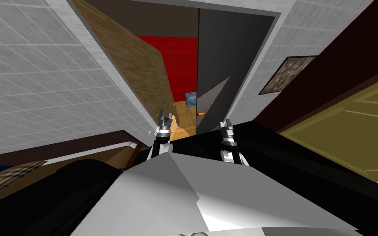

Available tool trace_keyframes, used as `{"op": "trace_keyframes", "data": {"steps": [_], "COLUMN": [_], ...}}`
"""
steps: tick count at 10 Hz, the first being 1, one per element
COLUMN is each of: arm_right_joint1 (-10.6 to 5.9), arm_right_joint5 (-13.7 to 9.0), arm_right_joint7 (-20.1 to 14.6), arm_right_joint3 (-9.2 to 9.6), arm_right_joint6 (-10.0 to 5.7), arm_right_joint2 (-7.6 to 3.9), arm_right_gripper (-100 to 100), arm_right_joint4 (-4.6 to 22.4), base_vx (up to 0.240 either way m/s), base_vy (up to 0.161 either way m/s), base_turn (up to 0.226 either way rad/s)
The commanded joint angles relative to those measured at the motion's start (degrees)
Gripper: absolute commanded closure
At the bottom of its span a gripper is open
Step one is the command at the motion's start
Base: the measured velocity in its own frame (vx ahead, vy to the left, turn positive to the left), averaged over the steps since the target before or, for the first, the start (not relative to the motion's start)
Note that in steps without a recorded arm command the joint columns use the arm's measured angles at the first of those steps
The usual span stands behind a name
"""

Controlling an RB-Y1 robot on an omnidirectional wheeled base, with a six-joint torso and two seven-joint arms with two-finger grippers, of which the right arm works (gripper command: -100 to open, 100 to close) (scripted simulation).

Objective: Push the door open

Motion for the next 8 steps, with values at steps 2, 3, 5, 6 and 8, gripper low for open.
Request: {"op": "trace_keyframes", "data": {"steps": [2,3,5,6,8], "arm_right_joint1": [-1.31,-1.87,-2.42,-2.98,-4.1], "arm_right_joint5": [0.19,0.24,0.3,0.35,0.45], "arm_right_joint7": [0.39,0.51,0.63,0.75,0.99], "arm_right_joint3": [0.31,0.39,0.47,0.55,0.7], "arm_right_joint6": [-0.56,-0.72,-0.88,-1.04,-1.36], "arm_right_joint2": [0.12,0.14,0.16,0.23,0.38], "arm_right_gripper": [-100,-100,-100,-100,-100], "arm_right_joint4": [4.6,6.33,8.19,9.95,13.45], "base_vx": [0.099,0.086,0.054,0.083,0.088], "base_vy": [-0.032,-0.03,-0.019,-0.027,-0.04], "base_turn": [0.069,0.059,0.027,0.071,0.066]}}
